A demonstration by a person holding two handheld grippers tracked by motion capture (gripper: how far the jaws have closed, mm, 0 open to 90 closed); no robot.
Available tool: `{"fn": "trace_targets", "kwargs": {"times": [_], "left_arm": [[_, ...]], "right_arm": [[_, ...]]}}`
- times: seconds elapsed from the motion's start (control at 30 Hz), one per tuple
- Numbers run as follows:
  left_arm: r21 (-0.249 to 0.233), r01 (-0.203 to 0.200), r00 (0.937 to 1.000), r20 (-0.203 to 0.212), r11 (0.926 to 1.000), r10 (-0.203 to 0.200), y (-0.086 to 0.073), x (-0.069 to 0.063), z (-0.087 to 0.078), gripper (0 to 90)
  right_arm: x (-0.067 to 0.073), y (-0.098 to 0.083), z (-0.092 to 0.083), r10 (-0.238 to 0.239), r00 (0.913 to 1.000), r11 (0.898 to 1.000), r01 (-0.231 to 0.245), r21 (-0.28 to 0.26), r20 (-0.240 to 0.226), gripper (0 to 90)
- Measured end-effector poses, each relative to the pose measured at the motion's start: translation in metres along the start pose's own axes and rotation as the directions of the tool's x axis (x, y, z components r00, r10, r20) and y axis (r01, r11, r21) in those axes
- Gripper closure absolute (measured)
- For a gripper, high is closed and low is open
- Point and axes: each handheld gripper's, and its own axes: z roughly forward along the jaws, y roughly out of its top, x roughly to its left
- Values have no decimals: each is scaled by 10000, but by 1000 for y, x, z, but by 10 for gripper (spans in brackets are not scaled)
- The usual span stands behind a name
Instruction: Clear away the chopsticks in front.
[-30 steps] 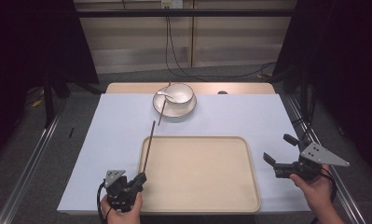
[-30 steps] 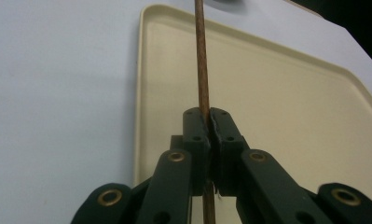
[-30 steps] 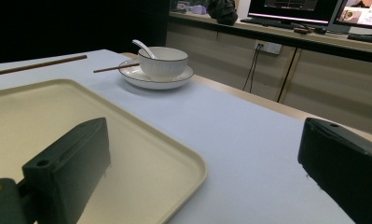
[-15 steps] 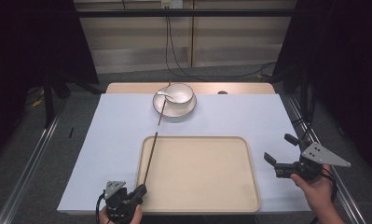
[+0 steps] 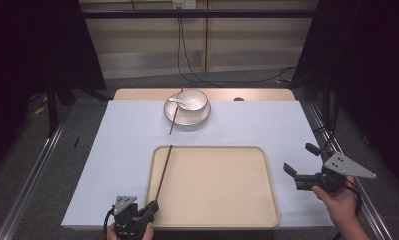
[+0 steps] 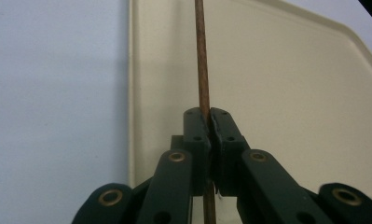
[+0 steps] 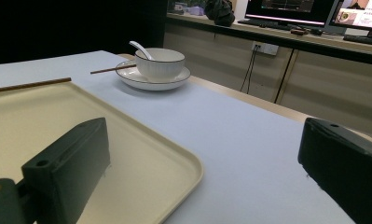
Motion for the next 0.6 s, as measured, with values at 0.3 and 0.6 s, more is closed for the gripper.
{"fn": "trace_targets", "kwargs": {"times": [0.3, 0.6], "left_arm": [[225, -149, 9999, 50, 9996, 148, 1, -3, 2, 861], [448, -183, 9996, -212, 9988, 192, -1, -3, 5, 860]], "right_arm": [[0, 0, 0, -14, 10000, 10000, 14, 52, -17, 14], [0, 0, 0, 8, 10000, 10000, -8, 79, -27, 14]]}}
